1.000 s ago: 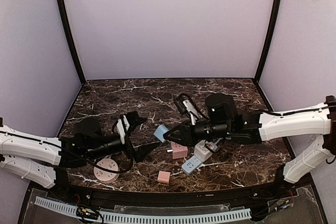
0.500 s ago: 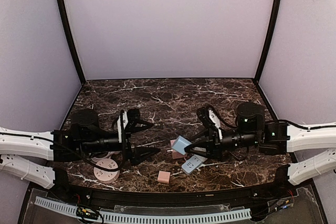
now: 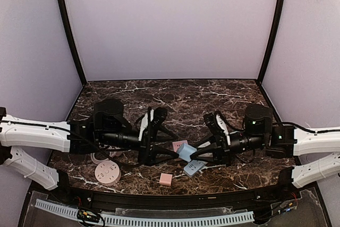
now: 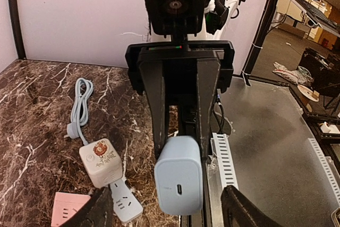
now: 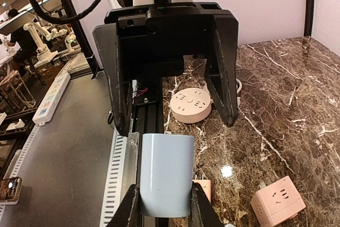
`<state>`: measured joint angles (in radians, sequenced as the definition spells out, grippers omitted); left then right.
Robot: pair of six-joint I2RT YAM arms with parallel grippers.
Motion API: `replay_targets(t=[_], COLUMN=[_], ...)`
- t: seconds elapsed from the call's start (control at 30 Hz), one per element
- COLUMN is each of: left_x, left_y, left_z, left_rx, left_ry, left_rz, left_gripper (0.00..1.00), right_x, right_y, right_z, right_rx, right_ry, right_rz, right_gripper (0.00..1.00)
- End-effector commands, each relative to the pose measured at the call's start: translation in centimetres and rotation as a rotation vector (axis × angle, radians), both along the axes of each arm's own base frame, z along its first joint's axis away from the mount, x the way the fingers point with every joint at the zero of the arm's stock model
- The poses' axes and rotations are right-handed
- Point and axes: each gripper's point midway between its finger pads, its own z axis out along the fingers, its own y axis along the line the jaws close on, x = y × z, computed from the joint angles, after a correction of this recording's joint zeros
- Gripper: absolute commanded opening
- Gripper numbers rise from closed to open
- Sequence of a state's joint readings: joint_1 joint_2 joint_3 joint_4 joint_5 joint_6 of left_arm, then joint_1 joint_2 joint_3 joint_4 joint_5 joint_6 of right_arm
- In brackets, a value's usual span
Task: Insert the plug
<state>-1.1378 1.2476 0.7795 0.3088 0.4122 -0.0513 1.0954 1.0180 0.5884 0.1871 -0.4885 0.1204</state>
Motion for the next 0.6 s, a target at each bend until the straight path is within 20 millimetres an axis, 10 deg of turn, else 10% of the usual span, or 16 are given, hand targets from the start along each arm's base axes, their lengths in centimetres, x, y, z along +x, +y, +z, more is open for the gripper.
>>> replay_targets(t=[0.0, 0.57], left_x=[-1.6, -1.8], left_y=[-0.9, -2.3], left_z=[-0.7, -1.0], left_rx=[0.042, 0.042], left_ry=[0.070, 0.105], left_rz=[-0.101, -0.147], left_gripper=[0.67, 0.35], right_x=[-0.6, -0.4], right_y=[0.2, 0.7], right_z=[1.0, 0.2], right_rx=[0.042, 0.016], right_ry=[-0.031, -0.018], right_rz=[0.034, 0.037], right_gripper=[0.00, 0.00])
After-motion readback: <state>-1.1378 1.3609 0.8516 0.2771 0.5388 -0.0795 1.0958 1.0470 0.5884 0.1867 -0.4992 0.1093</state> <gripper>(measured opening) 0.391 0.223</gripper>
